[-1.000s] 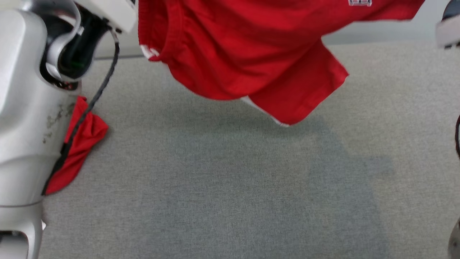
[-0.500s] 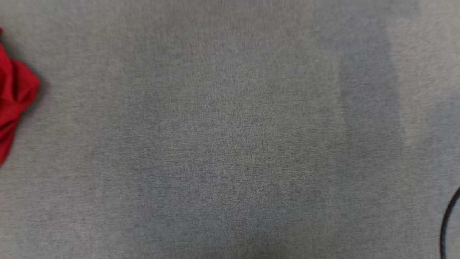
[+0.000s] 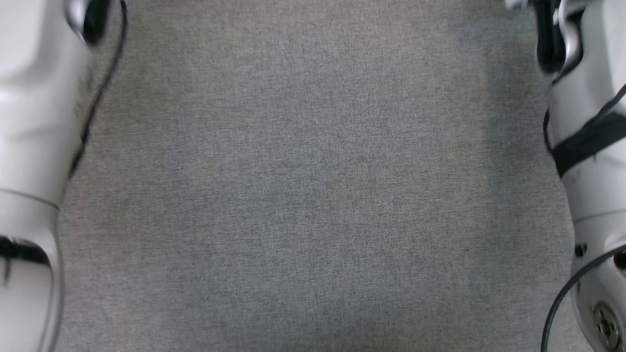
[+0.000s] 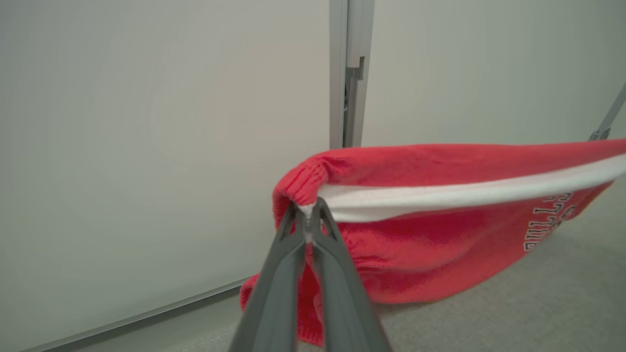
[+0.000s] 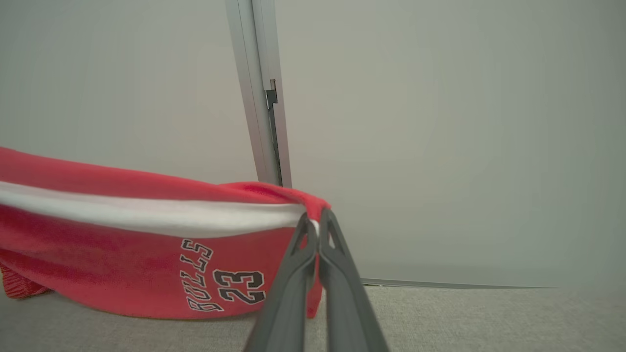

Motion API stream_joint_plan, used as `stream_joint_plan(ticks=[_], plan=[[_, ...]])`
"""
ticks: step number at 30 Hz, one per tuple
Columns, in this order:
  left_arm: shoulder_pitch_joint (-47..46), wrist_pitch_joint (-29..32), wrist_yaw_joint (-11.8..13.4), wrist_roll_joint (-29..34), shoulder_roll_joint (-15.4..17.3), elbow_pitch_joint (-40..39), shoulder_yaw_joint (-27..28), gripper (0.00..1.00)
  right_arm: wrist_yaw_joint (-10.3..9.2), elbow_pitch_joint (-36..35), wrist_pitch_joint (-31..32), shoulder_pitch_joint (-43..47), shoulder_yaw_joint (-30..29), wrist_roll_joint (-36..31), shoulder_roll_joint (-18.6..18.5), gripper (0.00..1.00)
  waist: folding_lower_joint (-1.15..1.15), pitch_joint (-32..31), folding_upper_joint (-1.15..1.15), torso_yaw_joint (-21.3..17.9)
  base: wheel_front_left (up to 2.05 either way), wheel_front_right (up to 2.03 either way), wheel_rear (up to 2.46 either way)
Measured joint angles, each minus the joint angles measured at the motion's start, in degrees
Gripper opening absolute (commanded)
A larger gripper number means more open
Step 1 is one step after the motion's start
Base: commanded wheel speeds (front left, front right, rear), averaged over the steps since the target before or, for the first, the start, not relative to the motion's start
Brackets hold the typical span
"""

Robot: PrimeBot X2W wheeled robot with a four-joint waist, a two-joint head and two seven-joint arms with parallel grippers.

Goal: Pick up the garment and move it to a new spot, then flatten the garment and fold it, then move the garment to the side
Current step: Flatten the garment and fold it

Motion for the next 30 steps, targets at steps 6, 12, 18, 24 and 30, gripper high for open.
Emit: stream_joint_plan(ticks=[6,12,18,24,30], plan=[[11.03,-0.55,-0.29,1.59,0.55,0.32,-5.08,0.0,0.0,3.52,-0.1,8.38,5.89,3.22,-2.74,0.0,0.0,-3.88,0.0,0.72,0.0,0.0,0.0],[20.94,-0.6,-0.3,2.5,2.13,-3.85,-10.44,0.0,0.0,6.22,-0.14,14.49,14.5,6.3,-6.64,0.0,0.0,-9.13,0.0,1.08,0.0,0.0,0.0],[27.47,-0.64,-0.36,5.03,2.87,-6.9,-14.5,0.0,0.0,8.58,-0.14,19.24,21.0,11.01,-9.55,0.0,0.0,-14.39,0.0,1.17,0.0,0.0,0.0],[34.56,-0.65,-0.37,4.28,1.82,-7.94,-15.81,0.0,0.0,10.44,3.26,24.27,28.54,21.08,-12.32,0.0,0.0,-20.3,0.0,0.96,0.0,0.0,0.0],[38.03,-0.66,-0.37,2.93,2.2,-8.96,-17.79,0.0,0.01,8.11,6.09,27.36,33.82,27.82,-16.37,0.0,0.0,-23.93,0.0,0.74,0.0,0.0,0.0]])
